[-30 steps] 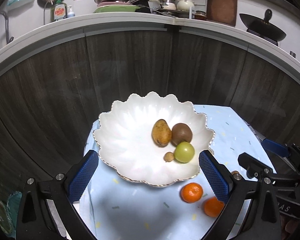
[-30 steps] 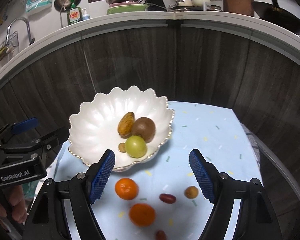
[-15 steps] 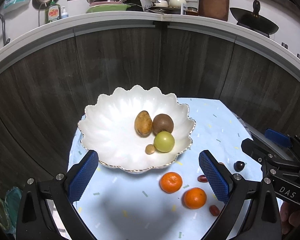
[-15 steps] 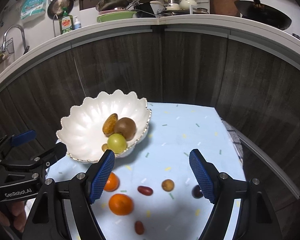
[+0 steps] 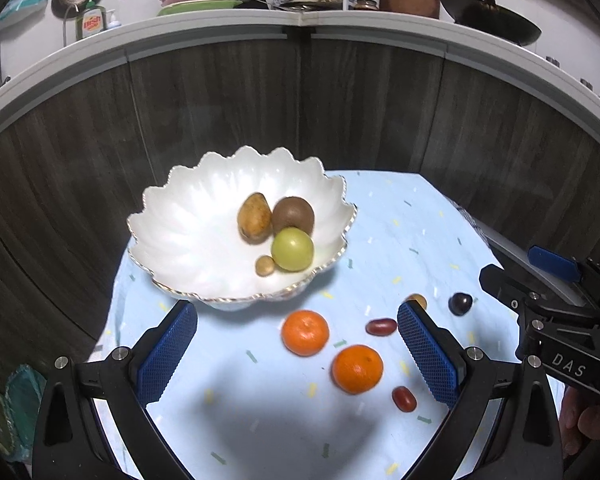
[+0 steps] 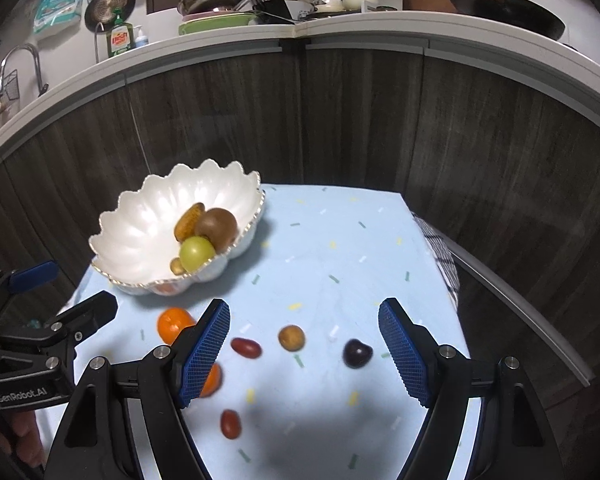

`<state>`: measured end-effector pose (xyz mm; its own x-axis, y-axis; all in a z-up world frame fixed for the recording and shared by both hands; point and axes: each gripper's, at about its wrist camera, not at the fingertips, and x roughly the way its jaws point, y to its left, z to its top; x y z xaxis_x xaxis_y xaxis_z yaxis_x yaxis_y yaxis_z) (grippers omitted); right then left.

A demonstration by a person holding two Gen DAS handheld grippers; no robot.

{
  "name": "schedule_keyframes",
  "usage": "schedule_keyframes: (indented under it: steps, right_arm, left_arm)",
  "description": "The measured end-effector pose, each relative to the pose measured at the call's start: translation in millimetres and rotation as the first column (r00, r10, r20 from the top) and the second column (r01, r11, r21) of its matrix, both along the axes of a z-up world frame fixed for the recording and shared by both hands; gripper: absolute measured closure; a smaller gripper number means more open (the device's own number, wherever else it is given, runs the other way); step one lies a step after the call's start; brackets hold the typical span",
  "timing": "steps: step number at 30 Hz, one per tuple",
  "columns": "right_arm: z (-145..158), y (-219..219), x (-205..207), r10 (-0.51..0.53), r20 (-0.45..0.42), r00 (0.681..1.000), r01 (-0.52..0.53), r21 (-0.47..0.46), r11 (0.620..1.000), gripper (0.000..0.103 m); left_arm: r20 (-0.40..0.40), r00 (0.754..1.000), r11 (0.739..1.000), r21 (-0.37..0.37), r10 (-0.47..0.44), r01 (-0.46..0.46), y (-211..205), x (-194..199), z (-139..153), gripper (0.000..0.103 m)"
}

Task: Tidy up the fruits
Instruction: 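Move the left tool toward a mandarin orange while the right tool approaches a small brown fruit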

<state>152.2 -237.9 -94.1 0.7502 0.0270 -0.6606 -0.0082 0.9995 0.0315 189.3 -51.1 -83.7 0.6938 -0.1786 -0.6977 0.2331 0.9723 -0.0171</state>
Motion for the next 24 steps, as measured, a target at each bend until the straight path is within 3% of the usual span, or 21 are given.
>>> schedule_keyframes:
  steps: [24]
  right_arm:
    - [-28,-23,-7,-0.024,-0.041,0.999,0.025,0.024,0.999,0.026]
  left_arm:
    - [-0.031,0.999,0.999,0.014,-0.031,0.032,-23,-10,-26,0.003]
